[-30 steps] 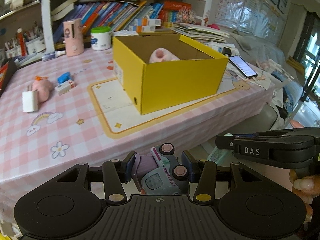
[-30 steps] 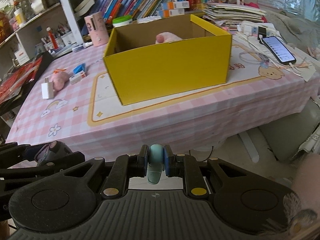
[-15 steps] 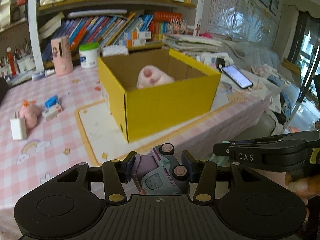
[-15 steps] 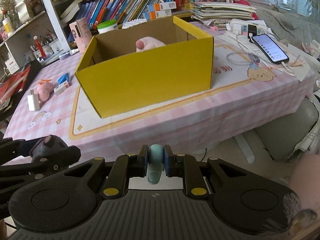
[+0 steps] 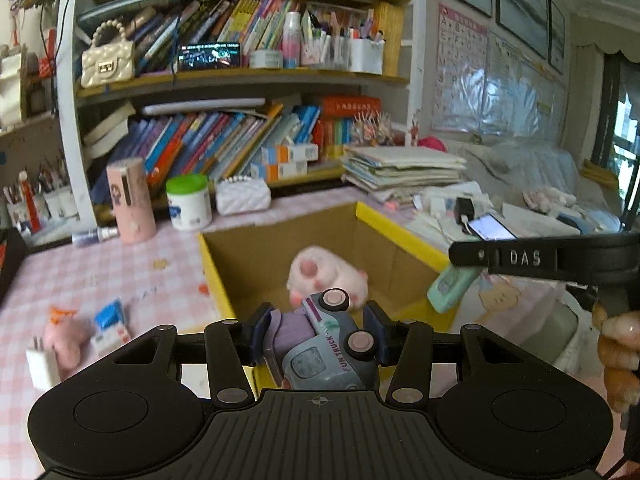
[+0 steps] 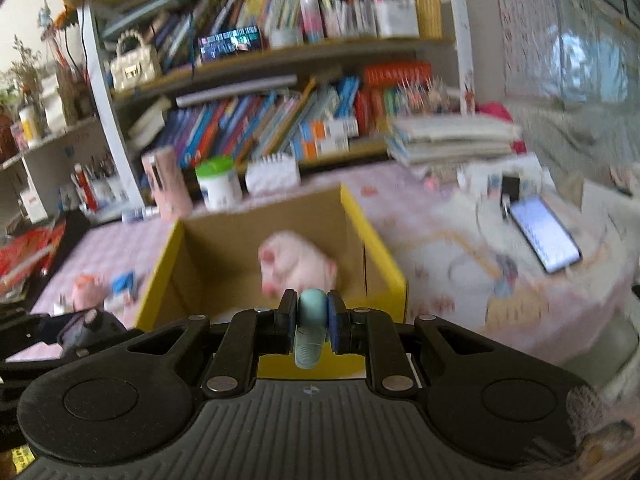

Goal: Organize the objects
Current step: 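Lower the car and mint-green toy into the yellow box beside the plush pig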

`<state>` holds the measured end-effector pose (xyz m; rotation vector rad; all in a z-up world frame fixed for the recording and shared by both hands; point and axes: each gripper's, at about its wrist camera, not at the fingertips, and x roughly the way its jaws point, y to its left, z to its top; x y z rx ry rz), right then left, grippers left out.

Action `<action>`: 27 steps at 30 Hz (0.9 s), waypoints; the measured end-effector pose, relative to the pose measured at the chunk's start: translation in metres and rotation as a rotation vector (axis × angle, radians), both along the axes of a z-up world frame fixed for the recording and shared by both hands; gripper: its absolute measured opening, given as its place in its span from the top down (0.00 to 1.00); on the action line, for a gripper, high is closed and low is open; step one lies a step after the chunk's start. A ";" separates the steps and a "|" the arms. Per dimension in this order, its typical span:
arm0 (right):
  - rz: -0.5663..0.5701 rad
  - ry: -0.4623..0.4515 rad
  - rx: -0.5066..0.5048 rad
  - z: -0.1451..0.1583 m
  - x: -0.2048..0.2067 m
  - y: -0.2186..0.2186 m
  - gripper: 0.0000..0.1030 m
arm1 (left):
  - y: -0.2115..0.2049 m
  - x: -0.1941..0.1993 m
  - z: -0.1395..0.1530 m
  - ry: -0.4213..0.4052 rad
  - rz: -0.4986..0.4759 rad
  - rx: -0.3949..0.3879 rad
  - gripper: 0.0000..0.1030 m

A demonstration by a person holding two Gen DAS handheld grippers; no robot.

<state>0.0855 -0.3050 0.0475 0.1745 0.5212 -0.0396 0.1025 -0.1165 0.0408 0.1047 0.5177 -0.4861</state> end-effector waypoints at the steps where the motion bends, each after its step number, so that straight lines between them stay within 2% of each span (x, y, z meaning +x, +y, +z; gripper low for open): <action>1: 0.009 -0.010 -0.006 0.003 0.007 -0.004 0.85 | -0.003 0.004 0.000 -0.005 0.006 0.002 0.54; 7: 0.076 -0.022 -0.039 0.009 0.049 -0.021 0.85 | -0.028 0.027 -0.008 -0.009 0.044 0.043 0.54; 15: 0.220 0.058 -0.097 -0.011 0.094 -0.022 0.85 | -0.054 0.050 -0.028 0.021 0.095 0.138 0.54; 21: 0.321 0.109 -0.154 -0.031 0.114 -0.013 0.85 | -0.069 0.063 -0.033 0.004 0.108 0.189 0.54; 27: 0.387 0.171 -0.185 -0.046 0.134 -0.011 0.85 | -0.077 0.076 -0.044 0.032 0.127 0.219 0.55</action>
